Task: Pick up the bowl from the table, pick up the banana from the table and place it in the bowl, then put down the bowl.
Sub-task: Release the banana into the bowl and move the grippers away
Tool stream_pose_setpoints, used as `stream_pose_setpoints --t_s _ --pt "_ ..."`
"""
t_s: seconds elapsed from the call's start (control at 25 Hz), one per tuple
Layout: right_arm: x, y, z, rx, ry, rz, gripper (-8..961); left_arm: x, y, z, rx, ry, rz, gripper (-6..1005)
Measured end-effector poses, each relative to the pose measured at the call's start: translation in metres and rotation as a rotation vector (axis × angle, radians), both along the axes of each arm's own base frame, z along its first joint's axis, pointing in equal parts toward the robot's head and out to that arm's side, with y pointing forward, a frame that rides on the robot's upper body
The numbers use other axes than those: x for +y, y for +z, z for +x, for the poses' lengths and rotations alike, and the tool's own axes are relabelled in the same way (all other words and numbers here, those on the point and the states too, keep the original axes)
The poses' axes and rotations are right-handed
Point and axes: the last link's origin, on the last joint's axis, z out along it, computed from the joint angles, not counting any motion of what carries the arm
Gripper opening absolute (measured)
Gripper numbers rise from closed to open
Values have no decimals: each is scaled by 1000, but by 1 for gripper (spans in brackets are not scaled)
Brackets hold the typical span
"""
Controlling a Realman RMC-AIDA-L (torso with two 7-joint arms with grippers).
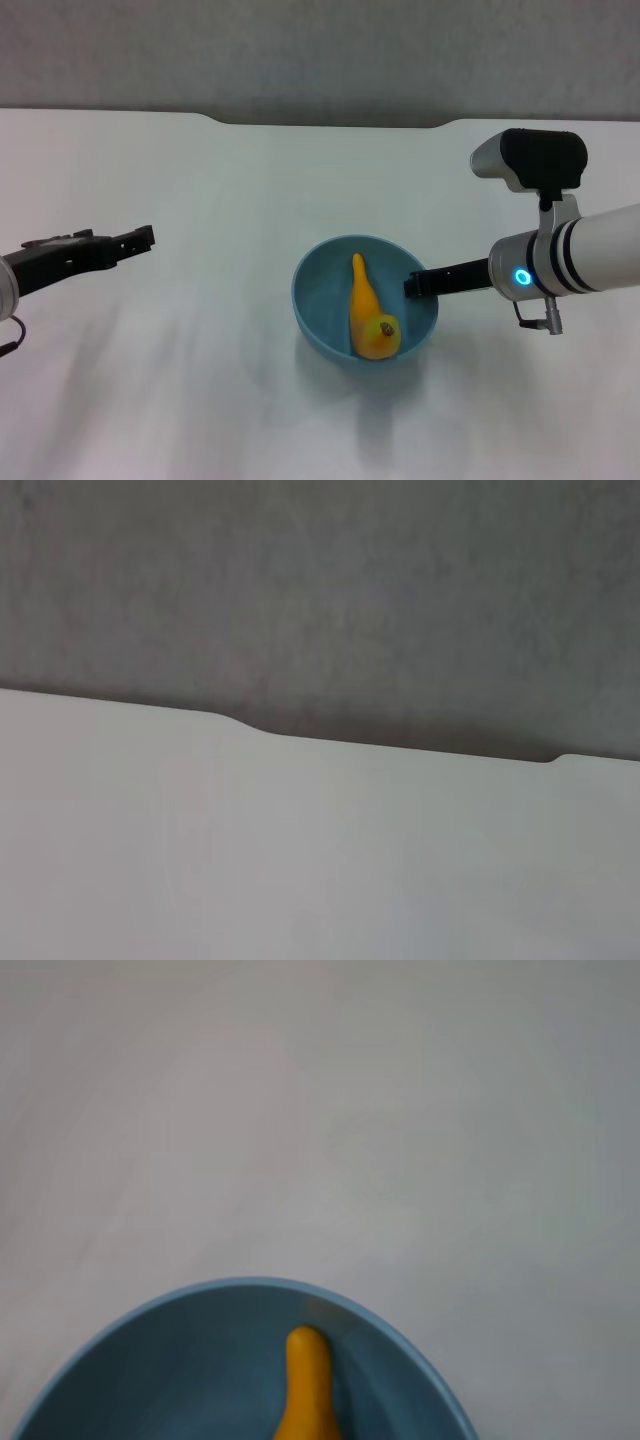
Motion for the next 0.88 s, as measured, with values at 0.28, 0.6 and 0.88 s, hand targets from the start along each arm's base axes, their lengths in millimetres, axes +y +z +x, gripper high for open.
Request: stream_pose_setpoints --t_s 0.28,0.6,0.88 --pt "-5 0 14 -15 -27 9 172 1 1 1 -9 1 1 902" --pt "-6 1 22 -24 -47 18 178 -1 2 -3 -9 11 6 902" --pt "-3 2 23 -37 -34 51 184 -1 1 -3 -9 12 5 902"
